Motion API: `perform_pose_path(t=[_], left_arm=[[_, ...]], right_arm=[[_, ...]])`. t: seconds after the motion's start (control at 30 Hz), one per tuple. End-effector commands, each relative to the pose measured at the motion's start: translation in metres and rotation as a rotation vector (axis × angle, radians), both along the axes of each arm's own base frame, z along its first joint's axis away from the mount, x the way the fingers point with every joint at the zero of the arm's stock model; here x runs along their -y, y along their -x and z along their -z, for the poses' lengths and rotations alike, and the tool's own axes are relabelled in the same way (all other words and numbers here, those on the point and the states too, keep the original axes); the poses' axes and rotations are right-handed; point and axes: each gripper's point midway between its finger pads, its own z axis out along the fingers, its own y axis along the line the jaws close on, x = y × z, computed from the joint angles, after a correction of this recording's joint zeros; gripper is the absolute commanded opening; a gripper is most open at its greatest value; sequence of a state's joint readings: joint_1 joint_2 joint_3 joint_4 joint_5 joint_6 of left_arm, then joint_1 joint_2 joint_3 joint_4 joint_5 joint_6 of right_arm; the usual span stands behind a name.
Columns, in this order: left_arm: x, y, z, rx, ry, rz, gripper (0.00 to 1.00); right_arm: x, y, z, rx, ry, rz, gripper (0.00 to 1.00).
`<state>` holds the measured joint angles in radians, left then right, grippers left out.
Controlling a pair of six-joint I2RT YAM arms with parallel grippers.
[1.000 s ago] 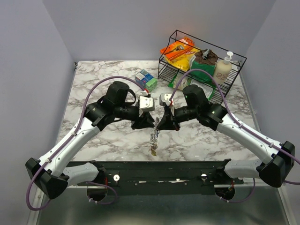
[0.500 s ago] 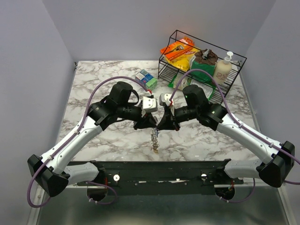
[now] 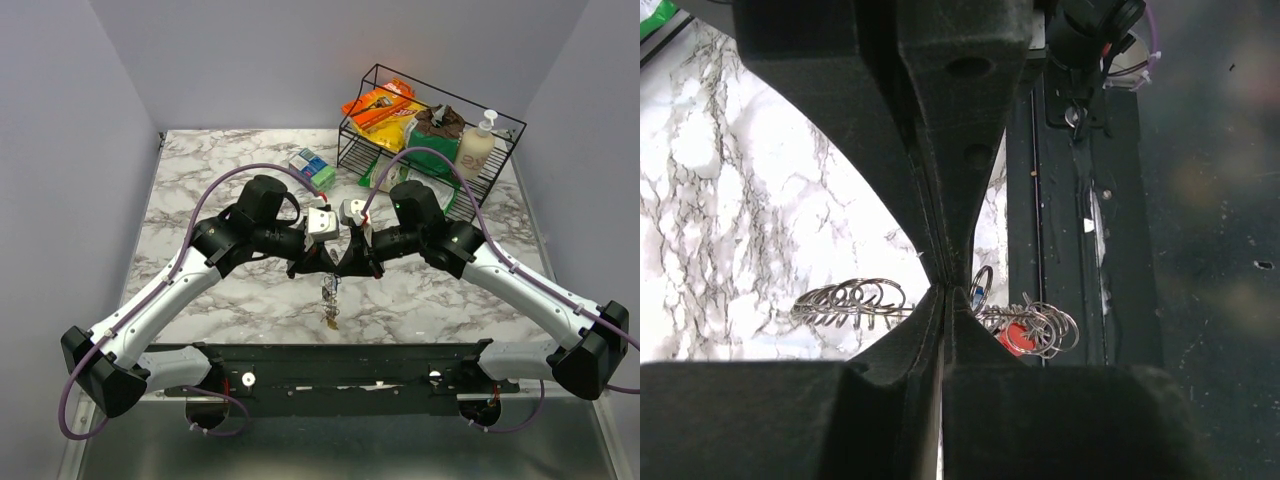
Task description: Put the keys on the keyring
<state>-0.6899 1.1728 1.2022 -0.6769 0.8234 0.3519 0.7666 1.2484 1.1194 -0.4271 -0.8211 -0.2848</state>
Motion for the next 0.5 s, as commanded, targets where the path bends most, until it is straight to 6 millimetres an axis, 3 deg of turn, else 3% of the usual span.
perform_pose_path(t=[0.0,0.3,0.47], left_arm=[[0.001,-0.001,0.005,-0.003,-0.019,-0.001,0.00],[0.004,-0.007,0.006,-0.010,0.006,-0.054,0.00],[0.009,-0.009,-0.008,0.016,0.120,-0.096,0.00]], right_arm=[[-0.004,0.001,-0.026,0.051,-0.072,-0.013,0.01],[-0.003,0.001,-0.032,0.069,-0.096,0.001,0.01],[-0.002,0.000,-0.039,0.098,-0.122,0.021,0.10]])
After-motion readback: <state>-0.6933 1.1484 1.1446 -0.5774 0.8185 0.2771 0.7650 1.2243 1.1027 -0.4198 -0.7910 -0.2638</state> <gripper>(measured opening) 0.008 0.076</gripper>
